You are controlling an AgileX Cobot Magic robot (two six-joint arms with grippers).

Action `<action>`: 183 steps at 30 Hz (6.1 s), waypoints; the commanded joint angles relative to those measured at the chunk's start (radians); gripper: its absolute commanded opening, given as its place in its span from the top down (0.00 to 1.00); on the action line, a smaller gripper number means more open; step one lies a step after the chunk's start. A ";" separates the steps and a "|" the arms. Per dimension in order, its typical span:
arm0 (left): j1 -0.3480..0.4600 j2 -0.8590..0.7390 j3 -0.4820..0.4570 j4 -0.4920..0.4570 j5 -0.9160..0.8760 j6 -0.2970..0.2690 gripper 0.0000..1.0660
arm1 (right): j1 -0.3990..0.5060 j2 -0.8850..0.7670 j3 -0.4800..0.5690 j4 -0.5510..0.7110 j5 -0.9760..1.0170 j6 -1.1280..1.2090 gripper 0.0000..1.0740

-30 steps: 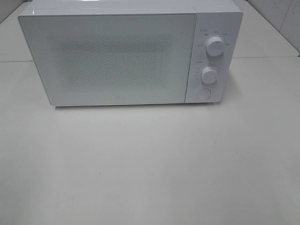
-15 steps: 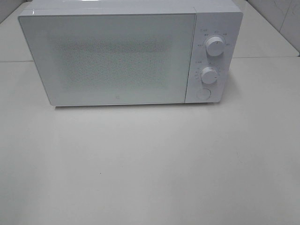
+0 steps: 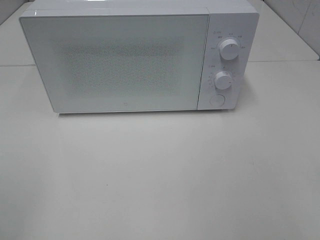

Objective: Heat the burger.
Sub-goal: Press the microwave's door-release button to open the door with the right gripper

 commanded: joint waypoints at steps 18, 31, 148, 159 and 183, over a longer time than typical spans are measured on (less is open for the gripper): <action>0.001 -0.019 0.003 0.001 -0.004 -0.006 0.05 | -0.005 0.447 0.119 -0.036 -0.934 -0.018 0.91; 0.001 -0.019 0.003 0.001 -0.004 -0.006 0.05 | -0.005 0.737 0.265 -0.050 -1.333 -0.039 0.99; 0.001 -0.019 0.003 0.001 -0.004 -0.006 0.05 | 0.368 2.110 -0.274 0.286 -1.836 1.441 1.00; 0.001 -0.019 0.003 0.001 -0.004 -0.006 0.05 | 0.368 2.110 -0.274 0.328 -1.959 1.389 1.00; 0.001 -0.019 0.003 0.001 -0.004 -0.006 0.05 | 0.367 2.118 -0.315 0.354 -2.010 1.370 1.00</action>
